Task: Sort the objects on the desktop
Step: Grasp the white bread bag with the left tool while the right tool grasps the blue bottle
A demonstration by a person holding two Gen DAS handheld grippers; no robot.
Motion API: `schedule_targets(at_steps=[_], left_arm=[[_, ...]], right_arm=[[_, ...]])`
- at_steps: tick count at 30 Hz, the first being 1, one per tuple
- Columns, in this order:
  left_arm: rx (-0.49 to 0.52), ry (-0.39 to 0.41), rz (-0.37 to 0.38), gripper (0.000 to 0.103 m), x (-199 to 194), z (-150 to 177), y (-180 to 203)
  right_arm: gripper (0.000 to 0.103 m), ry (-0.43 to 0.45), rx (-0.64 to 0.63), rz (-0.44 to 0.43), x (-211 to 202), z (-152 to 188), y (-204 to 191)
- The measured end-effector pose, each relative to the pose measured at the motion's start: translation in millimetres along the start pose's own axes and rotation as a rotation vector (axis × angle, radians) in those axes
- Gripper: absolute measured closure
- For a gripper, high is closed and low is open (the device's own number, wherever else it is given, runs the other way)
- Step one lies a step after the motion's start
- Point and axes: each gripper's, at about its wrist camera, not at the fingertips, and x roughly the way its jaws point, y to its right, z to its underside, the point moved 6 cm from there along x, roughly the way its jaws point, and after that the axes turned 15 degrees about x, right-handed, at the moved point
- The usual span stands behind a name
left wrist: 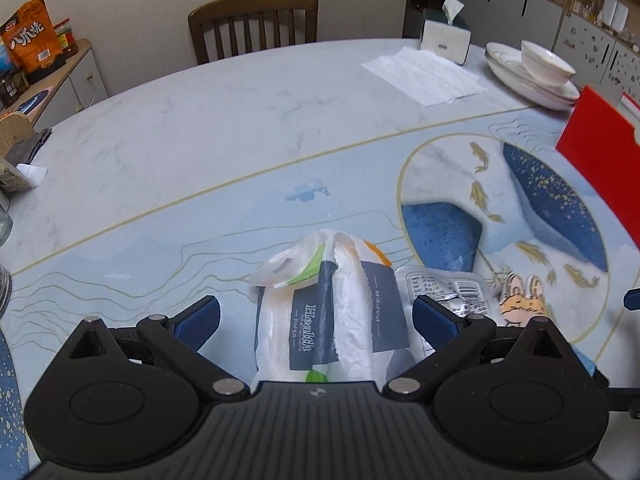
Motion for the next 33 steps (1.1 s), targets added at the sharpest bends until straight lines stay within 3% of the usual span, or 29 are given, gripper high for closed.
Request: schedule_targets(at_steps=[6, 21, 27, 33], left_arm=[[-0.003, -0.019, -0.008, 0.000, 9, 1, 2], [-0.035, -0.050, 0.024, 0.001, 21, 5, -1], [-0.032, -0.041, 0.012, 0.012, 20, 6, -3], [-0.035, -0.034, 0.000, 0.030, 15, 6, -5]], right_arm=[[0.020, -0.012, -0.033, 0.022, 11, 1, -5], [0.033, -0.030, -0.079, 0.042, 23, 6, -13], [0.041, -0.026, -0.091, 0.035, 23, 6, -16], [0.048, -0.028, -0.098, 0.020, 22, 5, -19]])
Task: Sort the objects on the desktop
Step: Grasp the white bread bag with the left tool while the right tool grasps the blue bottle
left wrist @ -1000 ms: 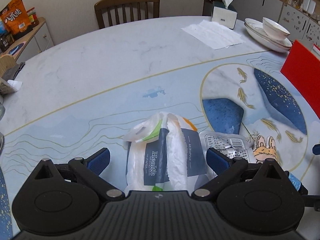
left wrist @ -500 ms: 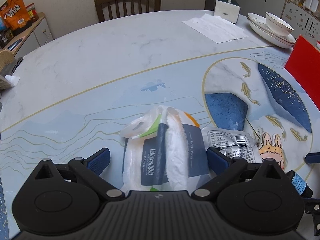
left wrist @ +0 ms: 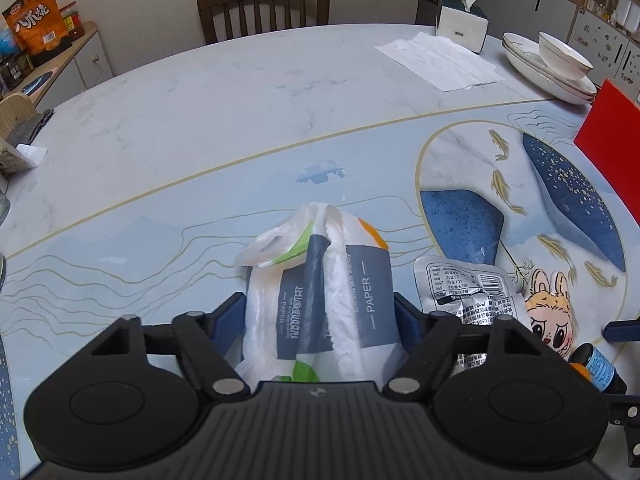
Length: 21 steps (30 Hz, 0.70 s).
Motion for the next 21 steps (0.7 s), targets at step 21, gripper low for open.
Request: schedule_targets(at_steps=[21], left_arm=[[-0.094, 0.015, -0.001, 0.052, -27, 16, 1]], right_arm=[[0.080, 0.006, 0.045, -0.029, -5, 0, 16]])
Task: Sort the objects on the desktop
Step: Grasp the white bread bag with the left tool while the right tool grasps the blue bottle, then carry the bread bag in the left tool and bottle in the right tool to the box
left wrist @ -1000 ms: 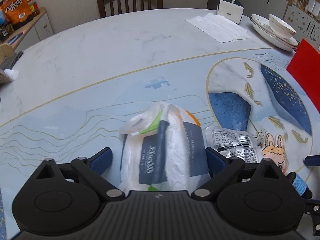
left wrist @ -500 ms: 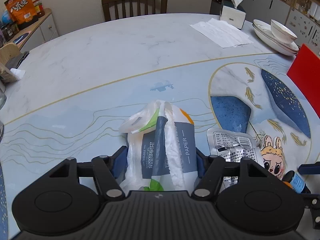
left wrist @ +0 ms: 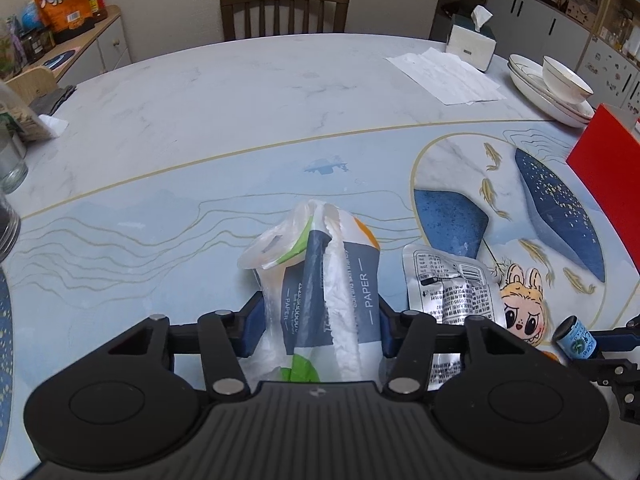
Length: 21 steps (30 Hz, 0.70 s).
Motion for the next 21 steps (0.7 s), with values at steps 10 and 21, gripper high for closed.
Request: schedule_targets(at_steps=[10, 21], left_arm=[[-0.078, -0.001, -0.023, 0.058, -15, 11, -4], [-0.152, 0.021, -0.074, 0.058, -46, 10, 7]], right_arm=[[0.080, 0.026, 0.056, -0.019, -16, 2, 27], [0.081, 0.045, 0.069, -0.046, -39, -2, 59]])
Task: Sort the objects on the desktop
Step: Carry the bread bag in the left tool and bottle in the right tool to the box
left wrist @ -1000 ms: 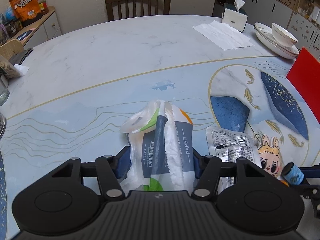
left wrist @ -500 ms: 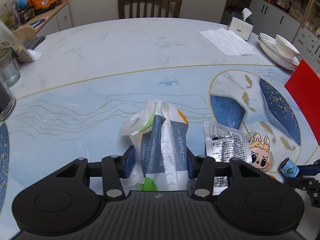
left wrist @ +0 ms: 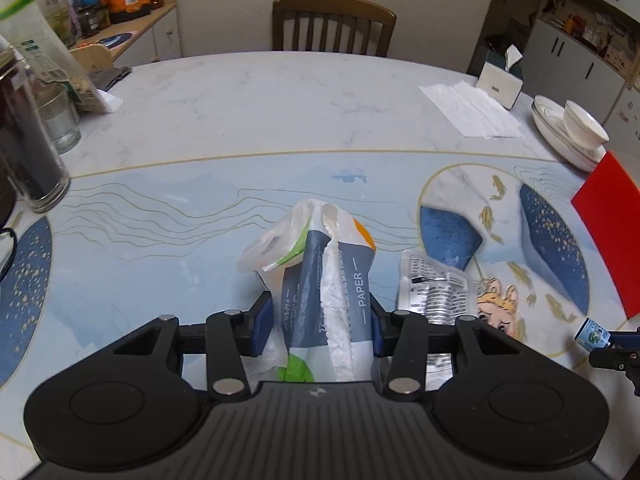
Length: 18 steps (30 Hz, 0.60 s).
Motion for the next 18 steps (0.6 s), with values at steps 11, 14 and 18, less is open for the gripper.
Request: schedule_targets(at_steps=[11, 14, 18], left_arm=[[-0.031, 0.033, 0.009, 0.059, -41, -9, 41], [-0.037, 0.041, 0.017, 0.059, -47, -15, 58], [-0.032, 0.058, 0.043, 0.058, -54, -28, 83]], right_arm=[[0.081, 0.071, 0.014, -0.067, -52, -28, 29], [0.081, 0.095, 0.024, -0.073, -65, -39, 40], [0.081, 0.117, 0.043, -0.087, -82, -52, 57]])
